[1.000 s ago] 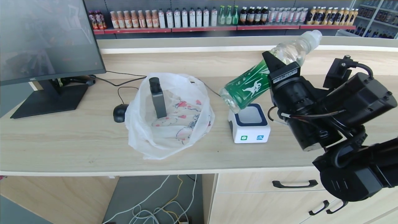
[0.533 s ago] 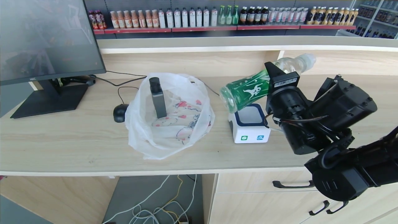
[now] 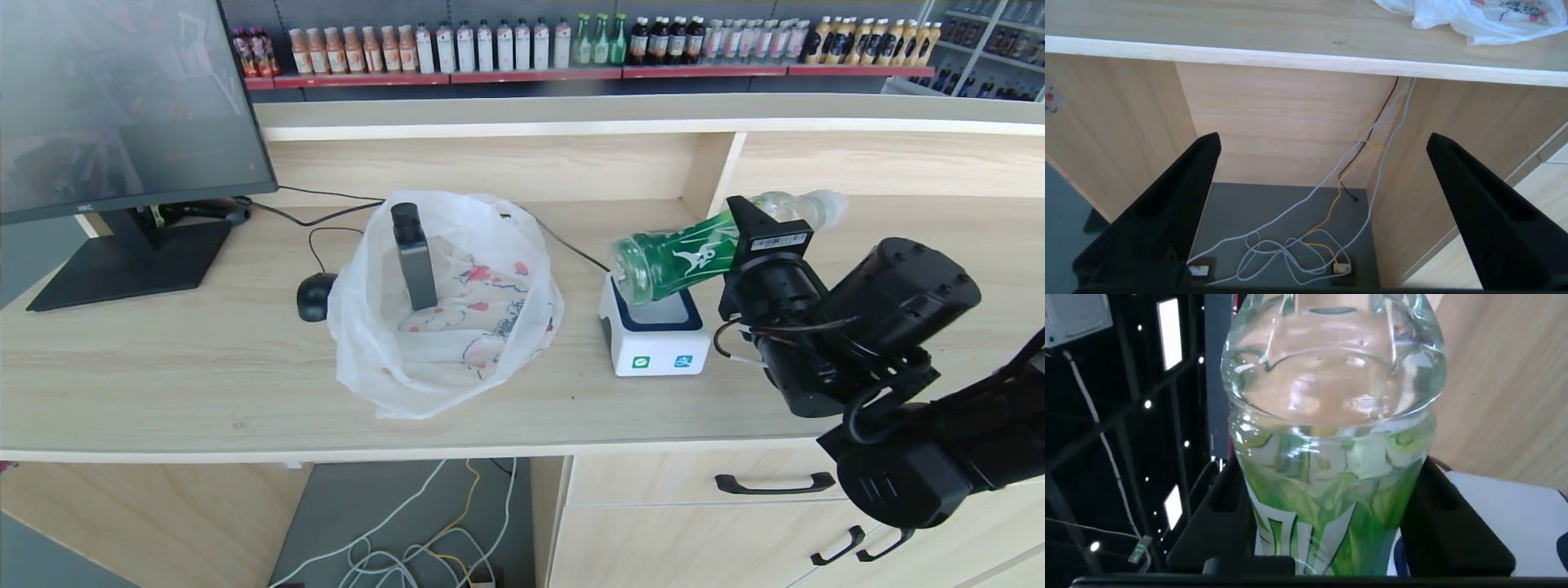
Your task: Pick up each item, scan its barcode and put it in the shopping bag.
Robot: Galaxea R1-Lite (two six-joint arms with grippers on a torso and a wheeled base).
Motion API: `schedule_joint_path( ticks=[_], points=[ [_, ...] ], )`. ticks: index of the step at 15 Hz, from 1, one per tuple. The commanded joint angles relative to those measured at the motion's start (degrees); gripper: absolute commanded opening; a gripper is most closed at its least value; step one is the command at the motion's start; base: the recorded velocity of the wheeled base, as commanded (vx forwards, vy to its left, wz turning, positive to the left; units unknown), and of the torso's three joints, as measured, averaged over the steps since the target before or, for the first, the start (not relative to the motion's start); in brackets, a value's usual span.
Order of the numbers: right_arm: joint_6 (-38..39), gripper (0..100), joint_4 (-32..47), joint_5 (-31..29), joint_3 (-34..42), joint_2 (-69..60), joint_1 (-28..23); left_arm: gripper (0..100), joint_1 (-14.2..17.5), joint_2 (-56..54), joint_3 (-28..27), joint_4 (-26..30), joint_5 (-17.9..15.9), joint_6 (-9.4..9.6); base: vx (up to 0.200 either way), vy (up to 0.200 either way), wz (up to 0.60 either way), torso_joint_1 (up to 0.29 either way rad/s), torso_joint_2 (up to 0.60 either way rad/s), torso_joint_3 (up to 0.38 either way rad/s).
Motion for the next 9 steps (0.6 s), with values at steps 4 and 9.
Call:
schedule_joint_path(
  ticks=[4, 9],
  points=[
    [2.5, 0, 0.0, -0.1, 1.4, 2.9, -0.9, 100, 0.0, 0.0, 0.0, 0.0, 0.0, 0.00, 0.000, 0.000, 0.00, 0.000, 0.00, 0.000],
    [4.0, 0, -0.3, -0.1, 1.3, 3.2, -1.6, 100, 0.0, 0.0, 0.0, 0.0, 0.0, 0.00, 0.000, 0.000, 0.00, 0.000, 0.00, 0.000]
  ],
)
